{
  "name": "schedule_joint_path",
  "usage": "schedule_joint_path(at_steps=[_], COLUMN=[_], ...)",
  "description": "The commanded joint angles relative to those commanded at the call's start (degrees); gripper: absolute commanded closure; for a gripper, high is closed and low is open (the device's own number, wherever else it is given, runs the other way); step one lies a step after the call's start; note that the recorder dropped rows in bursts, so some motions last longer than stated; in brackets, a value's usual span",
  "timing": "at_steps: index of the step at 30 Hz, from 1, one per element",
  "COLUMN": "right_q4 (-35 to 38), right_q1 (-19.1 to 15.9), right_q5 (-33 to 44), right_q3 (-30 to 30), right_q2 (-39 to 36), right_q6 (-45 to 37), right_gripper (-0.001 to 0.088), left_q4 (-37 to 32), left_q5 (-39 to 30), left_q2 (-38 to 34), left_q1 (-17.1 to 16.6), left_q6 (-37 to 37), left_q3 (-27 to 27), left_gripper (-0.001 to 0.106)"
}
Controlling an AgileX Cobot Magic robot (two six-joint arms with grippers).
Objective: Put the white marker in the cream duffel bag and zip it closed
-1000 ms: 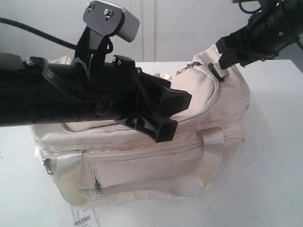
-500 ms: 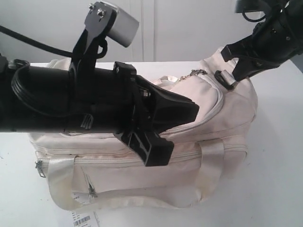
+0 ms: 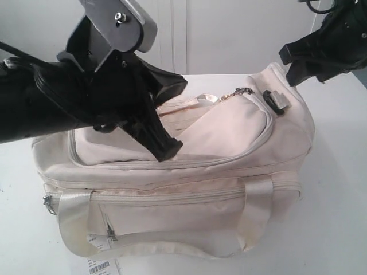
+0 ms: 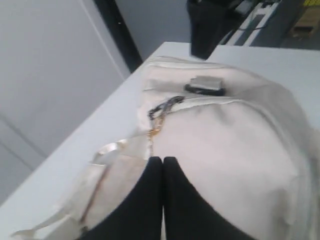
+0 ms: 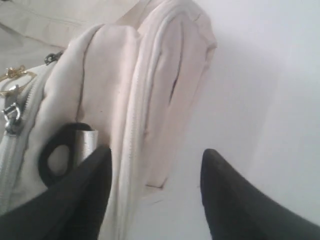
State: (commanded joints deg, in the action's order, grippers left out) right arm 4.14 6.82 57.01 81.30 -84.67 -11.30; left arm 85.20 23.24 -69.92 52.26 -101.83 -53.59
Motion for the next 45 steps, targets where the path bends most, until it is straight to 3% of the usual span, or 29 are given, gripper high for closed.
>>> schedule_joint_path(at_steps=[3, 5, 6, 11, 14, 19, 22, 24, 27, 32, 35, 36, 38, 41, 45], right_q4=[0.1, 0.3, 0.5, 1.7, 4.5, 5.5, 7.9, 9.9, 10.7, 10.7, 10.8, 10.8, 10.8, 10.8, 8.0], right_q1=[0.0, 0.0, 0.0, 0.0, 0.0, 0.0, 0.0, 0.0, 0.0, 0.0, 0.0, 0.0, 0.0, 0.0, 0.0], right_q5=[1.0, 1.8, 2.3, 3.0, 3.0, 3.1, 2.2, 1.1, 0.6, 1.3, 1.3, 1.3, 1.2, 1.2, 1.6], right_q3=[0.0, 0.0, 0.0, -0.1, -0.1, -0.1, -0.1, -0.1, -0.1, -0.1, -0.1, -0.1, -0.1, -0.1, -0.1], right_q2=[1.7, 2.4, 2.7, 3.4, 3.4, 3.6, 3.6, 3.6, 3.6, 3.6, 3.6, 3.6, 3.6, 3.6, 3.6], right_q6=[-1.5, -2.3, -2.7, -3.5, -3.6, -3.9, -3.9, -3.9, -4.0, -4.0, -4.0, -4.0, -4.0, -4.0, -6.0], right_gripper=[0.0609, 0.0823, 0.0865, 0.0868, 0.0868, 0.0868, 0.0868, 0.0868, 0.0868, 0.0868, 0.0868, 0.0868, 0.0868, 0.0868, 0.0868], left_q4=[6.8, 14.8, 14.8, 14.8, 14.8, 2.3, 1.5, 1.5, 0.8, 1.3, 0.9, 0.1, -2.1, -9.4, -28.4], left_q5=[-3.2, -3.9, -4.0, -7.6, -6.1, 3.5, 2.5, -2.8, -21.1, -50.7, -74.3, -82.5, -91.3, -89.9, -83.8], left_q2=[0.0, -0.1, -0.1, 1.3, 1.3, 1.3, 2.1, 2.5, 2.5, 0.2, -1.1, -1.6, -2.1, -2.4, -1.6], left_q1=[-2.8, -5.7, -7.2, -12.6, -15.8, -21.4, -24.7, -27.1, -32.4, -41.5, -46.8, -48.1, -49.0, -49.0, -49.1], left_q6=[-7.7, -14.7, -16.5, -16.6, -19.5, -19.5, -16.6, -8.0, 2.9, 5.9, 3.8, 2.5, 4.2, 17.3, 42.5], left_q3=[-2.6, -4.9, -5.4, -6.5, -6.5, -6.5, -6.7, -7.2, -7.8, -8.1, -8.4, -8.6, -8.5, -8.5, -8.5], left_gripper=[0.105, 0.105, 0.105, 0.105, 0.105, 0.105, 0.105, 0.105, 0.105, 0.105, 0.105, 0.105, 0.105, 0.105, 0.105])
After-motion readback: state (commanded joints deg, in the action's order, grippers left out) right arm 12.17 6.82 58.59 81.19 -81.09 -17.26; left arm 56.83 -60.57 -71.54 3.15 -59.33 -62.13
